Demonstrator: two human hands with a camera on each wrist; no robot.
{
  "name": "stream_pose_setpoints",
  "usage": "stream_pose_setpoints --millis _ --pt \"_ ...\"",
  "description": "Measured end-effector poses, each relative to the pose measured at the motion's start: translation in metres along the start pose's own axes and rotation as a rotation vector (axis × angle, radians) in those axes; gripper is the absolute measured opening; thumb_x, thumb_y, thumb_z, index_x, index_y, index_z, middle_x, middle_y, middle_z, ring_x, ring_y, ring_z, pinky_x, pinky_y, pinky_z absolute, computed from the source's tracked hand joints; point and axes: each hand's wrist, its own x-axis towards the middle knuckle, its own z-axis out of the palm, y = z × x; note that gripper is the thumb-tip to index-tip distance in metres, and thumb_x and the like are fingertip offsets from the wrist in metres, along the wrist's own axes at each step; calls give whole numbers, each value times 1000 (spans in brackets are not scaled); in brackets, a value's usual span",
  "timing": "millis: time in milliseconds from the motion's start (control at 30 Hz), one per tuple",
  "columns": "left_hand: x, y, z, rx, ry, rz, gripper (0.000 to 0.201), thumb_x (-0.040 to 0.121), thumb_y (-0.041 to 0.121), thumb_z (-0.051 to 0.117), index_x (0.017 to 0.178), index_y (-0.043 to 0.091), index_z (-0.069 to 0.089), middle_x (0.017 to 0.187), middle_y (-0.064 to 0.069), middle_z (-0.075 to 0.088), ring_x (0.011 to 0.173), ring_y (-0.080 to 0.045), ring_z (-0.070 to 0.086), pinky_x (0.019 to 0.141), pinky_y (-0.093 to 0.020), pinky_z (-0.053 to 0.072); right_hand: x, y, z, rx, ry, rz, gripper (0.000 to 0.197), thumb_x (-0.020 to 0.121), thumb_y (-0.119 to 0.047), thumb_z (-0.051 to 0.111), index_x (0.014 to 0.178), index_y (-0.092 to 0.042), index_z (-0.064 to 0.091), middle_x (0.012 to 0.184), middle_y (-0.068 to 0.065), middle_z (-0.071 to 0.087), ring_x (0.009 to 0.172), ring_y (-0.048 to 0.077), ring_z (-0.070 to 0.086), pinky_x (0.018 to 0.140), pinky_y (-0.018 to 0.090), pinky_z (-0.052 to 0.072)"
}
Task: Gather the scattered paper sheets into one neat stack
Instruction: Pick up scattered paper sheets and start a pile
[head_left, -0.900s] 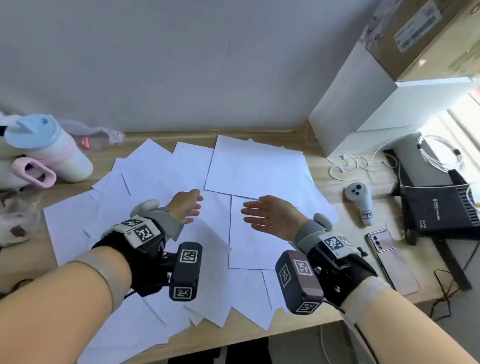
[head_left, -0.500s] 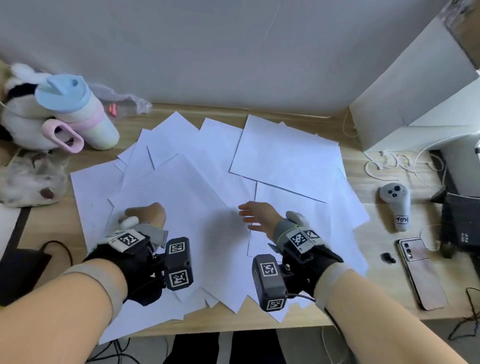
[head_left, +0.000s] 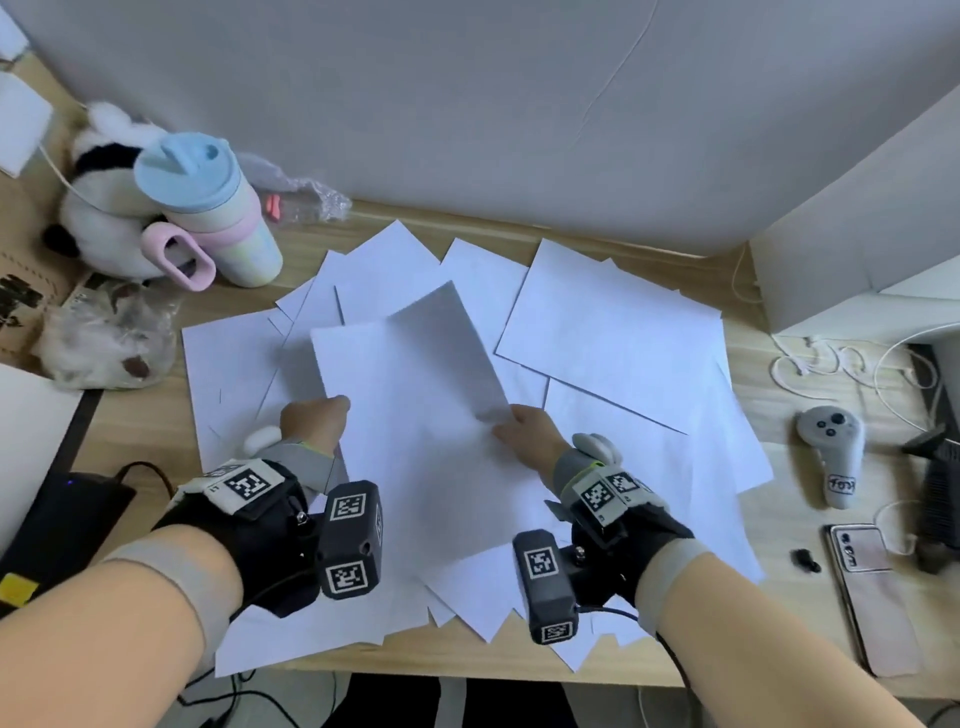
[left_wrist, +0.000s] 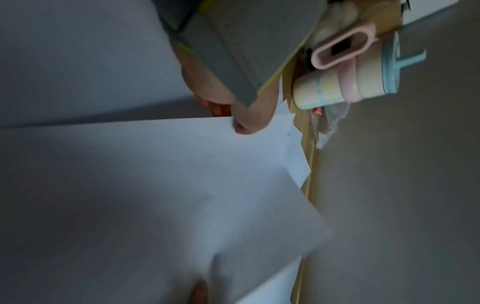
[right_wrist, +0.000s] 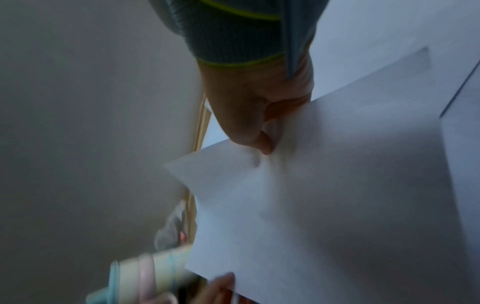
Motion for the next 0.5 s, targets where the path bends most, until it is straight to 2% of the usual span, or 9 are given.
stream_pose_setpoints --millis 67,133,167,233,367,500 --pt "-5 9 7 -105 -72 47 25 81 9 54 57 6 47 60 -11 47 66 -25 43 65 -32 35 -5 0 -15 150 61 -27 30 88 -1 48 113 -11 62 75 7 63 67 23 59 65 30 48" --pt "-9 21 18 -287 -168 48 6 82 8 55 79 3 59 69 -12 56 63 -27 52 63 -31 44 -9 5 -34 308 155 -34 35 86 4 49 116 -6 61 73 10 60 64 23 55 61 29 45" --pt "-12 28 25 -341 -222 49 7 86 8 53 86 3 58 72 -11 57 62 -24 54 60 -27 46 -8 10 -45 372 209 -24 36 85 5 49 116 -7 61 73 9 59 63 21 54 58 28 43" --pt "-20 43 40 -350 -331 39 15 93 12 46 81 6 55 76 -8 56 63 -20 53 55 -23 45 -7 25 -65 447 325 10 38 85 6 47 117 -9 61 73 7 59 65 21 53 59 28 41" --pt "-31 66 68 -260 -457 25 24 94 12 45 71 11 50 74 -4 52 62 -17 49 59 -22 38 -8 53 -98 498 505 79 37 87 4 47 120 -6 59 73 6 56 66 20 49 58 28 39" --pt "-36 88 97 -174 -494 11 28 94 11 43 66 14 40 69 -4 43 62 -17 45 61 -22 38 0 74 -126 438 546 192 37 90 1 44 125 14 47 72 3 48 63 14 46 63 29 42"
